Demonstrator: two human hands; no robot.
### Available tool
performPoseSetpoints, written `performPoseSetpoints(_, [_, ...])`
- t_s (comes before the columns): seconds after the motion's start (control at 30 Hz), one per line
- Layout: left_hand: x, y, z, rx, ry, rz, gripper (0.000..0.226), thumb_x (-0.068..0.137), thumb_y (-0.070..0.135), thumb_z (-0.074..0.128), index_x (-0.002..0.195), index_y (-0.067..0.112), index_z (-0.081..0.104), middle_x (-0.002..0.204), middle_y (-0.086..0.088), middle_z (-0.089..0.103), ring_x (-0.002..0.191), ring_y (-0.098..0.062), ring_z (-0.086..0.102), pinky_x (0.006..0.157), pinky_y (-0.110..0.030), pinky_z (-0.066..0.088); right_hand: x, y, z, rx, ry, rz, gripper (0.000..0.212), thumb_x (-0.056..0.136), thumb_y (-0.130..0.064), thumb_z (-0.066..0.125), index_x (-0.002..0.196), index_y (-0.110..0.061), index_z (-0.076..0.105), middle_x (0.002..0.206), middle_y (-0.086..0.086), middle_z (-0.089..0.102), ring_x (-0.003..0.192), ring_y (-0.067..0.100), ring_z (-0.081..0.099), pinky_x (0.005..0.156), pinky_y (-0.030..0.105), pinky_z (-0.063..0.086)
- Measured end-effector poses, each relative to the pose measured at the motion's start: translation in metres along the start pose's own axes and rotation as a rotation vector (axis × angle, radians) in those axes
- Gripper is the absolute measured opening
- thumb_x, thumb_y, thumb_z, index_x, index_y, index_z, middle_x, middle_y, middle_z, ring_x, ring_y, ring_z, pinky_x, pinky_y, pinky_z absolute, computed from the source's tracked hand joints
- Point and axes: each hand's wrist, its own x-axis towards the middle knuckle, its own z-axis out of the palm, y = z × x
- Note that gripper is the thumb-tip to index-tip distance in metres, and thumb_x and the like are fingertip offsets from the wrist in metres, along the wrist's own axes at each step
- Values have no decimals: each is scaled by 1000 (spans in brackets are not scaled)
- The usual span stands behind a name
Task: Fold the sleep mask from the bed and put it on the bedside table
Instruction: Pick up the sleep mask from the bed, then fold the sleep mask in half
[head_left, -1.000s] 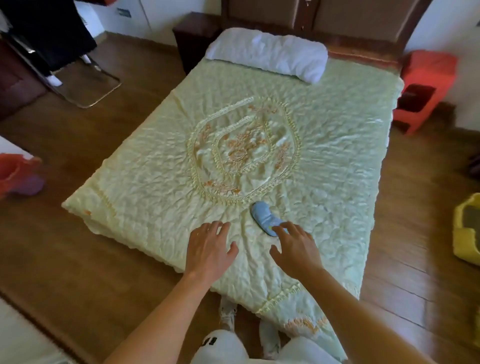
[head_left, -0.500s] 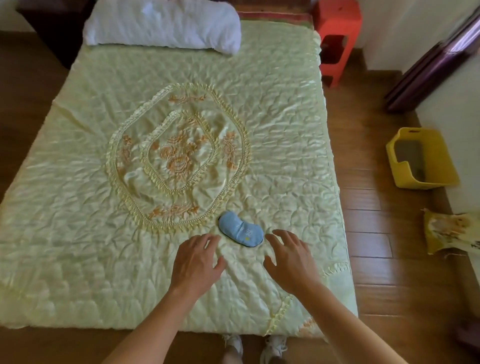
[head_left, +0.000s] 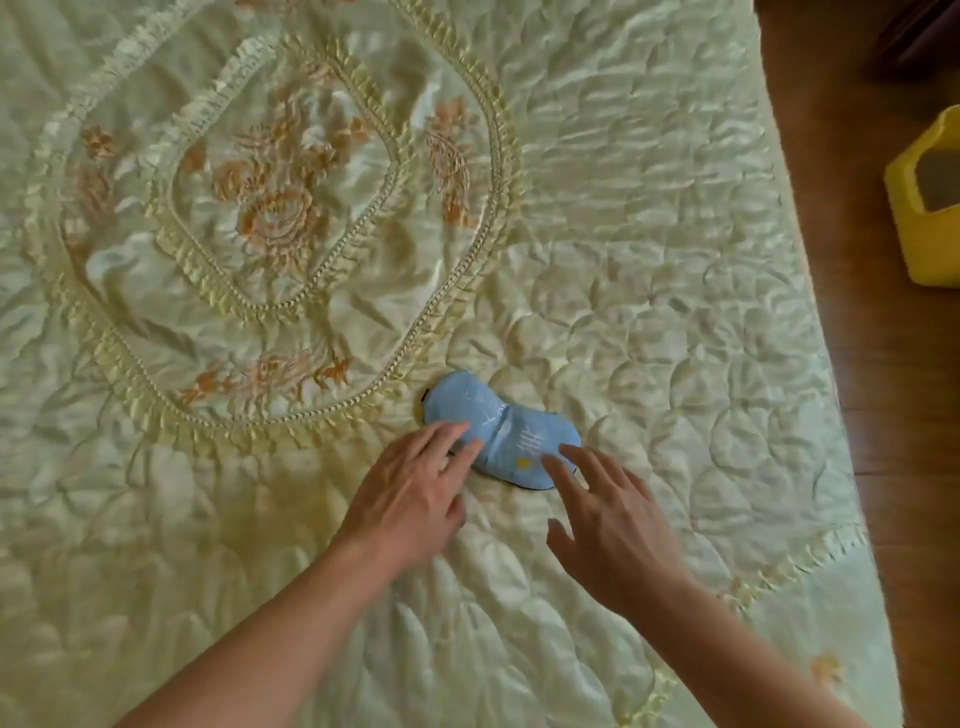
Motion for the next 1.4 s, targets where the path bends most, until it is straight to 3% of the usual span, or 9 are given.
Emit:
performPoseSetpoints(0.3, [54,-19,30,39,32,248,72,72,21,67,141,10,50,149,-12,50,141,-29,41,118,-45,30,41,6,54,-38,214,-35,63,77,-15,70,138,-11,57,143,14,60,134,33,56,96,45,54])
performPoseSetpoints(0.53, [63,-11,39,14,202,223,41,79,8,57,118,9,69,116,-9,73,109,-33,65,91,-48,51,49,5,61,-120,274,-40,54,77,-11,72,130,-14,63,120,9,71,110,34,68,73,43,53])
performPoseSetpoints(0.7, [59,3,29,-43,232,137,32,77,-5,64,105,9,70,92,-9,72,86,-34,63,78,-46,50,48,13,28,-71,204,-8,19,86,-11,66,104,-17,67,86,0,69,80,28,63,75,39,43])
performPoseSetpoints(0.8, [47,17,8,-250,216,56,23,80,0,70,100,11,68,81,-6,71,74,-29,63,65,-37,48,37,21,-7,182,180,17,13,93,-17,62,103,-18,71,84,-1,72,76,25,64,81,39,48])
performPoseSetpoints(0.93, [20,49,-37,-656,151,-202,12,88,22,71,98,17,66,72,11,65,66,-8,64,55,-15,44,11,23,-73,579,185,121,6,89,-18,70,94,-18,74,75,0,71,65,19,65,58,29,52])
performPoseSetpoints(1.03, [-3,77,-82,-994,75,-354,13,85,26,73,97,28,68,83,12,75,84,-4,70,72,-20,52,-11,19,-129,834,155,166,4,86,-23,76,87,-24,72,76,-8,71,67,5,68,55,12,49])
performPoseSetpoints(1.13, [-27,114,-136,-1315,55,-414,18,82,25,78,93,37,70,92,18,78,93,-5,72,79,-24,54,-39,11,-187,1044,134,153,3,85,-21,77,87,-20,75,80,-2,77,76,8,73,66,21,56])
performPoseSetpoints(1.23, [-50,151,-192,-1535,47,-439,25,75,29,81,99,34,75,104,7,79,103,-15,72,88,-33,56,-74,1,-239,1281,84,126,14,88,-12,75,97,-21,79,95,2,82,91,15,77,79,34,62])
performPoseSetpoints(1.4, [-87,206,-275,-1756,9,-424,37,80,22,79,116,18,70,112,-5,77,105,-22,72,84,-34,59,-136,-11,-302,1524,-20,114,23,90,-7,73,112,-12,76,105,7,82,99,21,78,75,29,62])
